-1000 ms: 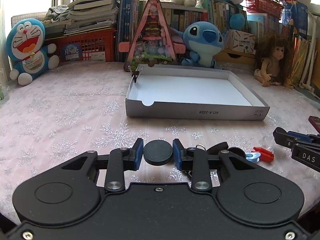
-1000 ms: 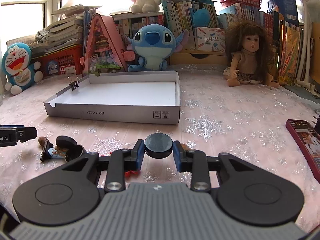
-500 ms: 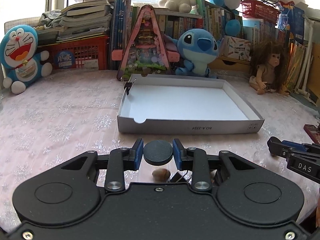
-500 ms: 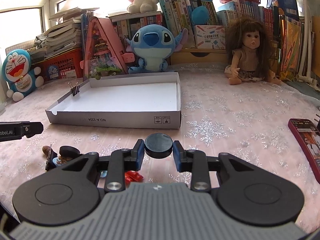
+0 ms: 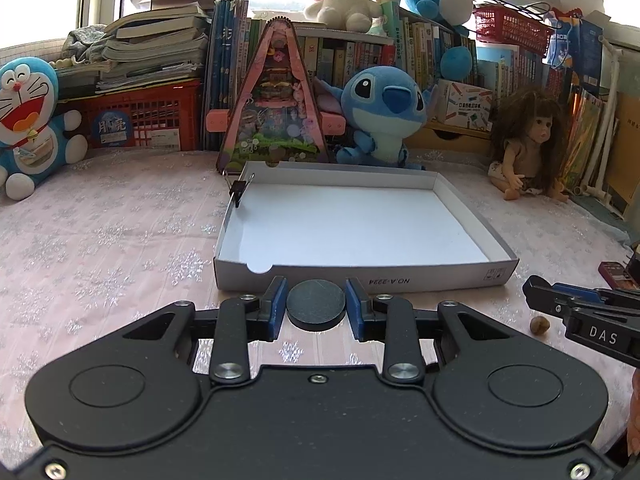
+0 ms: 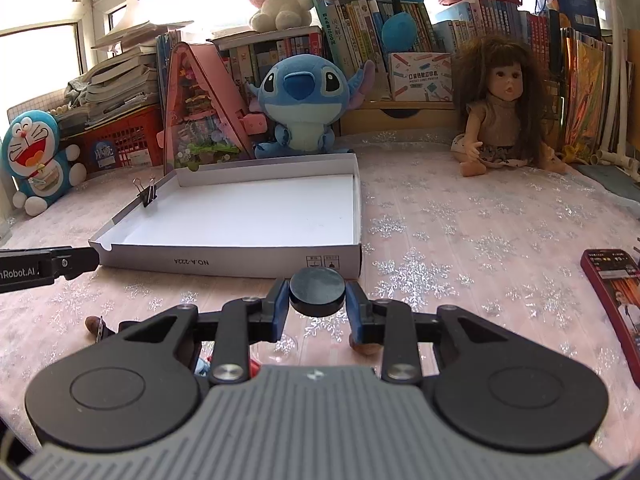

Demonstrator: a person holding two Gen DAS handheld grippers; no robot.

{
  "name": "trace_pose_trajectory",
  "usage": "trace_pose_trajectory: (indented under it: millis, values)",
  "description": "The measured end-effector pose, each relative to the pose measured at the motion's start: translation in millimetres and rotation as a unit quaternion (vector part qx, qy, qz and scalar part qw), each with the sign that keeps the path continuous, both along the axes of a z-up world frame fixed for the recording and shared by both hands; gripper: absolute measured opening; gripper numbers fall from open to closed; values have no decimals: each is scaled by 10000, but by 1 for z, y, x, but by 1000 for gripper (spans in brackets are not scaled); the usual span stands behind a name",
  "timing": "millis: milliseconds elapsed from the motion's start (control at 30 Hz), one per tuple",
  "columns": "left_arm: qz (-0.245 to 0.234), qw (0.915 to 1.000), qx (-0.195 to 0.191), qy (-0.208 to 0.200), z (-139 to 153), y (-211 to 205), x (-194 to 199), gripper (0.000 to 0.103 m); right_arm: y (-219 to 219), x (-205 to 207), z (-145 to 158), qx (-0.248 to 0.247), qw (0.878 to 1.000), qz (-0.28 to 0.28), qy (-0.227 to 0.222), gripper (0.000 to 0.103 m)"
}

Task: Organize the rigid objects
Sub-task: 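Carry both held black pucks over the white cardboard tray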

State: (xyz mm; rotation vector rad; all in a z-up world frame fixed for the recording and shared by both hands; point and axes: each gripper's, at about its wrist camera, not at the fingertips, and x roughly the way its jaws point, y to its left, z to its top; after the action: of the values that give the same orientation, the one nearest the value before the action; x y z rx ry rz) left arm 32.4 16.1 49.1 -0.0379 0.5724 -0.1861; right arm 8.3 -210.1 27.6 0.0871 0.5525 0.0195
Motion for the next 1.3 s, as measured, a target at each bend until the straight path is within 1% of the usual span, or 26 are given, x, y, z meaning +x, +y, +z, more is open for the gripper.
trace_pose_trajectory:
  millis: [300, 400, 600, 733, 900, 1067, 1300]
  values:
    - [-72, 10000, -56, 40, 16, -8, 36, 30, -2, 28, 15, -60, 9999, 142, 23, 36]
    - [-101, 9999, -80, 89, 21, -11, 52, 30, -5, 41, 19, 6, 9998, 201, 83, 36]
    - [-149, 9987, -234, 418, 24, -17, 89, 30, -10, 74, 24, 104, 9990, 307, 294, 36]
    - [-142, 9972, -210, 706, 15, -22, 112, 30, -12, 96, 24, 259, 9967, 482, 605, 36]
    - [-70, 9927, -374, 1146, -2, -24, 136, 30, -10, 116, 19, 259, 9936, 623, 907, 36]
    - [-16, 9905, -309, 1341, -16, -28, 149, 30, -9, 131, 11, 290, 9915, 641, 1093, 36]
    - [22, 9895, -119, 1438, -29, -34, 157, 30, -5, 143, -2, 185, 9900, 637, 1244, 36]
